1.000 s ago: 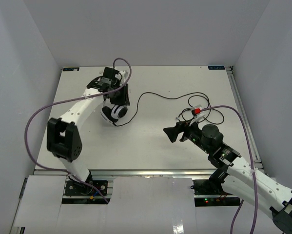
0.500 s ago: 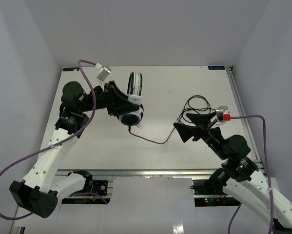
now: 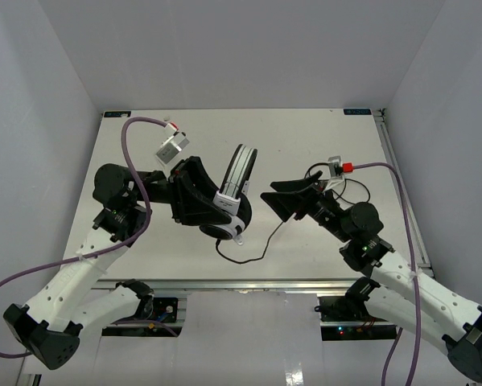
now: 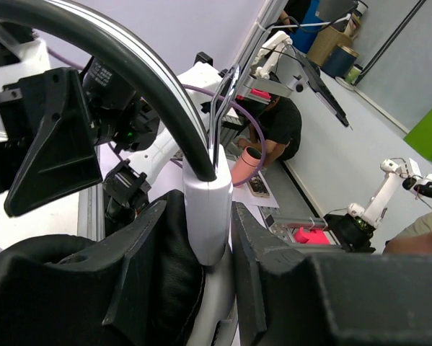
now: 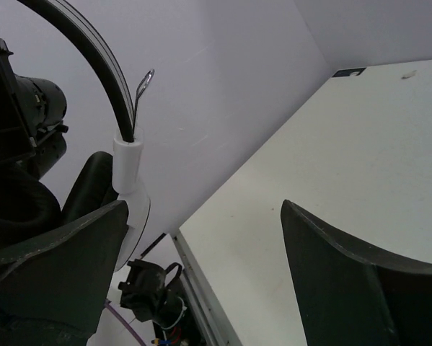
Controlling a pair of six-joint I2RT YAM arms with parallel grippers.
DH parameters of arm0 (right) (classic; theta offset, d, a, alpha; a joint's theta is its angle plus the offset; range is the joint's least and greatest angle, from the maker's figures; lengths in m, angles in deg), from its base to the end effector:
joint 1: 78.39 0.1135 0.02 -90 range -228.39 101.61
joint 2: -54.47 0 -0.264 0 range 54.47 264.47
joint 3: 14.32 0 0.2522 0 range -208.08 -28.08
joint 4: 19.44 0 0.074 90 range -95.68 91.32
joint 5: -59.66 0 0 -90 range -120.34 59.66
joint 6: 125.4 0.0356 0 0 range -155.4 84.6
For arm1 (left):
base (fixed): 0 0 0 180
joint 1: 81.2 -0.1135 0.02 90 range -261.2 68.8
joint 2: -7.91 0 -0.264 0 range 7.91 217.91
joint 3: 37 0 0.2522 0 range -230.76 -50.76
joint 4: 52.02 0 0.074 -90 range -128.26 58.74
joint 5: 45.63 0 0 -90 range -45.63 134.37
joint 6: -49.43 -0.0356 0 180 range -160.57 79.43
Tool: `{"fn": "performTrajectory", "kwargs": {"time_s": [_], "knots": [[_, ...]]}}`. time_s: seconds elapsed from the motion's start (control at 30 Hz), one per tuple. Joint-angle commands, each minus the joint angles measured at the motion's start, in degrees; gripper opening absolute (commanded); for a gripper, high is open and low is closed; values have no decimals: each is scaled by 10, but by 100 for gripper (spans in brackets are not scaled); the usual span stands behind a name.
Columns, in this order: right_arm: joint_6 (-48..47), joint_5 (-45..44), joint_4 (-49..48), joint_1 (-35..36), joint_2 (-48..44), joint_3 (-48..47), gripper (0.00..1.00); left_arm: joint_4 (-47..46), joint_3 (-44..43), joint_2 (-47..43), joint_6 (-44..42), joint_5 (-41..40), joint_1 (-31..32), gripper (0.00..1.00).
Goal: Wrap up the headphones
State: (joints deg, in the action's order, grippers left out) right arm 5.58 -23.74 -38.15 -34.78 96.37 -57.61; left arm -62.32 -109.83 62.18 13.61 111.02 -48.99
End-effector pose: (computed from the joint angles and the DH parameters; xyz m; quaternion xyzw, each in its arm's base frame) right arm 0.1263 0.1260 0.3335 -0.0603 0.5707 0.5751 0.5831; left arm 0.1366 -0.1247 0.4506 0.3834 0.5073 -0.6961 0.3332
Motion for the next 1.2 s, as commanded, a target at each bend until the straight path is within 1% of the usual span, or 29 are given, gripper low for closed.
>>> {"fn": "performTrajectory", "kwargs": {"time_s": [0.0, 0.07, 0.2, 0.33, 0.47, 0.67, 0.73, 0.83, 1.03, 1.1, 1.17], "knots": [[91, 37, -142, 13, 31, -15, 92, -46, -15, -4, -29, -19, 10, 0], [91, 26, -163, 24, 26, -9, 92, -48, -14, -1, -37, -18, 13, 0], [76, 1, -169, 58, 20, 2, 92, -54, -10, 6, -47, -19, 18, 0], [62, -15, -177, 87, 39, 2, 91, -68, -6, 15, -53, -24, 29, 0], [41, -55, -144, 113, 62, -10, 91, -82, -13, 27, -55, -30, 47, 0], [32, -63, -162, 139, 94, -10, 91, -90, -13, 38, -66, -39, 72, 0], [32, -63, -171, 144, 100, -10, 93, -90, -12, 41, -70, -38, 77, 0], [36, -59, -196, 153, 115, -9, 97, -99, -5, 40, -78, -42, 82, 0], [61, -45, -245, 161, 134, 7, 73, -111, 2, 46, -85, -42, 87, 0], [64, -44, -246, 161, 133, 10, 59, -110, 4, 47, -89, -42, 87, 0], [52, -52, -240, 161, 122, 16, 41, -105, 7, 47, -94, -42, 87, 0]]}}
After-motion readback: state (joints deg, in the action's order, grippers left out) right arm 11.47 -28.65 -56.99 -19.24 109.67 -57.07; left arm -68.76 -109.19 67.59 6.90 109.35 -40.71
